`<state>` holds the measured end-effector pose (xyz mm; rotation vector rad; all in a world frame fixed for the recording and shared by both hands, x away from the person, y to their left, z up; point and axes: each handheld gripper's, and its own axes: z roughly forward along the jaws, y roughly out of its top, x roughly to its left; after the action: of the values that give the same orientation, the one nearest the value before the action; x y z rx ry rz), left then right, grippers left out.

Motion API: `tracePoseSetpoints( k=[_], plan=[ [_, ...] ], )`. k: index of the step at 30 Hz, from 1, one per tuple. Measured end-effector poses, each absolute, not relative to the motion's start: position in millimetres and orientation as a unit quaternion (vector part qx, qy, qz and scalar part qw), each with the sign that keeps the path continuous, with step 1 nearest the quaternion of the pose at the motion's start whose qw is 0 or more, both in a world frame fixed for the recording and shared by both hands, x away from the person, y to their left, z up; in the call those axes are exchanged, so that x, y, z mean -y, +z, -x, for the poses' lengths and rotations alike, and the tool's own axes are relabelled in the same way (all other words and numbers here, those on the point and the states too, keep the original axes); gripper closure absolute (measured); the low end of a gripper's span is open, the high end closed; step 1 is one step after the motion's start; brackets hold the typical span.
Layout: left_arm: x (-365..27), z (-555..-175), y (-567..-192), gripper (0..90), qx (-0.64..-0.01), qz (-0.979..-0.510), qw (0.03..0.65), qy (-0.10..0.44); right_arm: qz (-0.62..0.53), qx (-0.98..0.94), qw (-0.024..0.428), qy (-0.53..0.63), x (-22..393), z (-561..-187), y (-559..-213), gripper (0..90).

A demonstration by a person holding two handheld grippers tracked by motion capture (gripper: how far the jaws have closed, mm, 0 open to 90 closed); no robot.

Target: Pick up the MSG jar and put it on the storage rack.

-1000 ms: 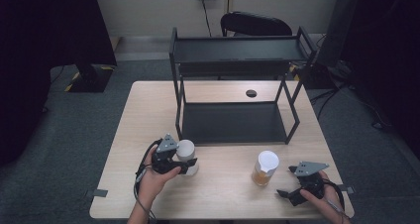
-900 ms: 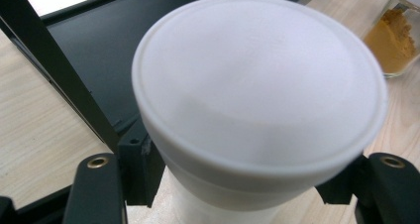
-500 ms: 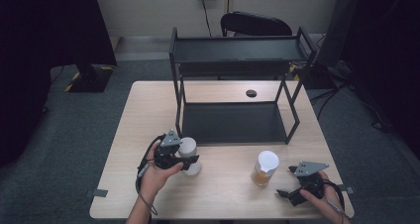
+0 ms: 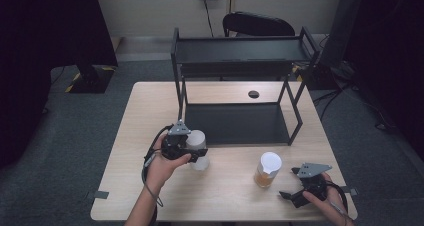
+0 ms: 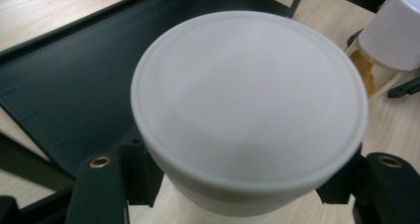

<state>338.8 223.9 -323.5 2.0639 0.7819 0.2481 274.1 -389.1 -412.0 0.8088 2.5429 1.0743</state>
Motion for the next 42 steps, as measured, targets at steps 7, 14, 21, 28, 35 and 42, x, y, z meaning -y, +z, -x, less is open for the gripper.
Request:
tracePoseSetpoints(
  k=[7, 14, 21, 28, 35, 42],
  plan=[
    [-215.9, -351.0, -310.0, 35.0, -0.312, -0.831, 0.451, 0.094, -0.279, -0.876, 0.132, 0.370, 389.1, -274.0, -412.0, 0.0],
    [-209.2, -361.6, -298.6, 35.0, -0.311, -0.830, 0.456, 0.088, -0.279, -0.876, 0.132, 0.370, 389.1, -274.0, -412.0, 0.0],
    [-204.3, -372.1, -288.7, 34.9, -0.313, -0.828, 0.458, 0.083, -0.279, -0.876, 0.132, 0.370, 389.1, -274.0, -412.0, 0.0],
    [-197.8, -378.8, -279.1, 34.9, -0.315, -0.829, 0.454, 0.086, -0.279, -0.876, 0.132, 0.370, 389.1, -274.0, -412.0, 0.0],
    [-189.7, -385.6, -266.0, 34.9, -0.312, -0.834, 0.446, 0.092, -0.279, -0.876, 0.132, 0.370, 389.1, -273.9, -412.0, 0.0],
    [-184.8, -391.2, -254.7, 34.9, -0.315, -0.832, 0.446, 0.092, -0.279, -0.876, 0.133, 0.370, 389.0, -273.8, -412.0, 0.0]
  ],
)
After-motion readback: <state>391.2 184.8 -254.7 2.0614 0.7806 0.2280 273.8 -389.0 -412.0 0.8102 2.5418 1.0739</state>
